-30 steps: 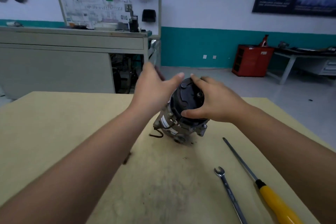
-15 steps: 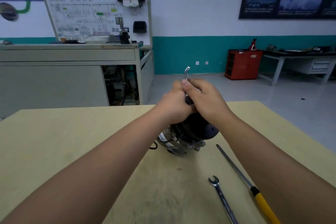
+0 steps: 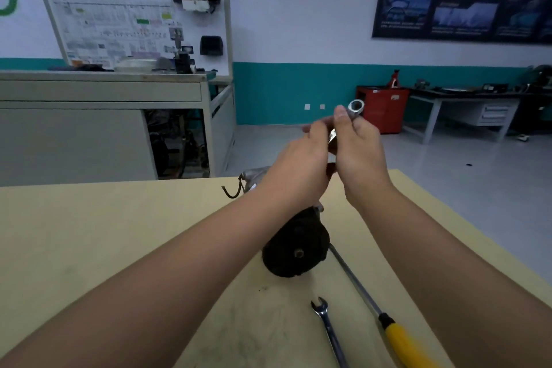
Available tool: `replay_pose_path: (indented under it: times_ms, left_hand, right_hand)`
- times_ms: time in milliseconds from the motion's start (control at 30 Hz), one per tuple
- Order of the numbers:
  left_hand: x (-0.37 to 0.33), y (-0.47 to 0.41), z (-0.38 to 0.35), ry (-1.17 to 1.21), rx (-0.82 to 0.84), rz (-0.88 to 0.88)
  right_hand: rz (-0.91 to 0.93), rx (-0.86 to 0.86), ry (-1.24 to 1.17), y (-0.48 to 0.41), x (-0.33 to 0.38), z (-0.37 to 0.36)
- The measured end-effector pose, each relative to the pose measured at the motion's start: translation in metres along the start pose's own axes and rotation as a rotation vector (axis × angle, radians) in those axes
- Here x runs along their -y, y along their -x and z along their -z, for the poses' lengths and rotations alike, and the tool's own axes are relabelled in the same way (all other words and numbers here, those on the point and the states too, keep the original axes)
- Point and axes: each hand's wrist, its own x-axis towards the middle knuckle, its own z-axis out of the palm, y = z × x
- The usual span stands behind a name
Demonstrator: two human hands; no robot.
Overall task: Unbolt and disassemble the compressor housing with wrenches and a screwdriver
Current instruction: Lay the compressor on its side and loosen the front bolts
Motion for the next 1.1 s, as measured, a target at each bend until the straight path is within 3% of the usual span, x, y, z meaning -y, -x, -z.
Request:
replay_pose_path:
  times_ms: [133,233,367,533,733,867,933,1100]
  left_hand:
    - [0.025,0.013,0.011,0.0,-0.011,0.125]
    - [0.046,0.033,0.006,-0.073,0.106,0.186]
    - [0.057,0.056,-0.008,-0.147,0.293,0.222]
    - [0.06,0.072,-0.016,-0.107,0.321,0.221]
    - [0.059,0.086,-0.023,0.003,0.278,0.273]
    - [0.059,0.093,-0.031,0.001,0.345,0.29]
    - [0.061,0.098,-0.036,0.0,0.354,0.275]
    - [0.069,0.115,-0.054,0.137,0.139,0.245]
  right_hand:
    - [-0.052,-0.035,-0.202,0.007,-0.002,0.023]
    - [-0.178,-0.062,-0.305,0.016,-0.015,0.037]
    - [-0.269,-0.04,-0.213,0.032,-0.037,0.048]
    - [-0.369,0.02,-0.044,0.046,-0.053,0.053]
    - [-0.517,0.177,0.205,0.071,-0.076,0.065]
    - [-0.619,0.514,0.208,0.079,-0.081,0.069]
    - [-0.627,0.602,0.151,0.077,-0.083,0.071]
    - [-0.532,0.626,0.258,0.077,-0.089,0.065]
